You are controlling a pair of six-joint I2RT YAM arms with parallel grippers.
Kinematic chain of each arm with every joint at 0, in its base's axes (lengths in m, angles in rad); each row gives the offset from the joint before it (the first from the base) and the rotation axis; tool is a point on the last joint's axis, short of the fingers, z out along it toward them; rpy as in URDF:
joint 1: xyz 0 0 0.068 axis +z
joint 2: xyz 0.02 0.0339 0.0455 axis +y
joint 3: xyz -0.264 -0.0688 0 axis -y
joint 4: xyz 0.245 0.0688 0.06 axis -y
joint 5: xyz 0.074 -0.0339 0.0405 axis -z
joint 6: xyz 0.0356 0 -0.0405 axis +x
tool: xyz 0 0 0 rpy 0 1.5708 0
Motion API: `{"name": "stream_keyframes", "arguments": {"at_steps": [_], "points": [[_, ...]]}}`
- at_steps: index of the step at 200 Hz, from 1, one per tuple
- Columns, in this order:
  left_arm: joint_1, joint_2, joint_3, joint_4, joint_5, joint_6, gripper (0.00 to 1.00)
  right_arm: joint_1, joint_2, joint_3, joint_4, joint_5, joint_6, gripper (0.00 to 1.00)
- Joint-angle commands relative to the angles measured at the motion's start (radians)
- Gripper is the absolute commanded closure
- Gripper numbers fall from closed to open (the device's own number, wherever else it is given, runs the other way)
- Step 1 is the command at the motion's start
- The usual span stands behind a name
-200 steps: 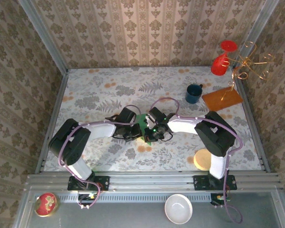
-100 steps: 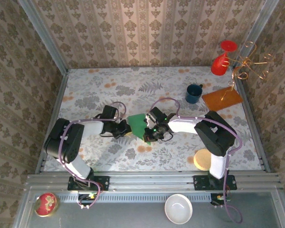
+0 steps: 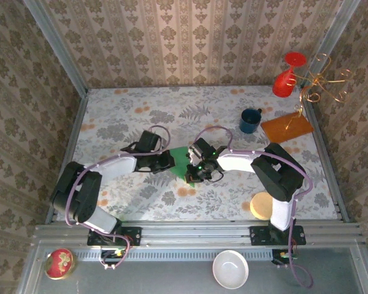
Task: Fold a paper plane with a square sheet of paper (pick it up from the middle)
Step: Third fold the triangle at the center of the table.
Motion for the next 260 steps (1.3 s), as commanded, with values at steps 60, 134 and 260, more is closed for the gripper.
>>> {"name": "stream_keyframes", "arguments": {"at_steps": [60,134,260], "points": [[-0.042,0.156,0.031,-0.008,-0.037,-0.054,0.93,-0.006,0.022,-0.065,-0.091,-0.018,0.023,0.94],[-0.033,0.197,0.036,-0.078,-0.087,-0.054,0.94,-0.005,-0.046,0.0,-0.016,-0.076,-0.011,0.91],[-0.03,0.256,0.048,-0.199,-0.149,-0.026,0.95,-0.005,0.007,-0.064,-0.086,-0.027,-0.039,0.94]]}}
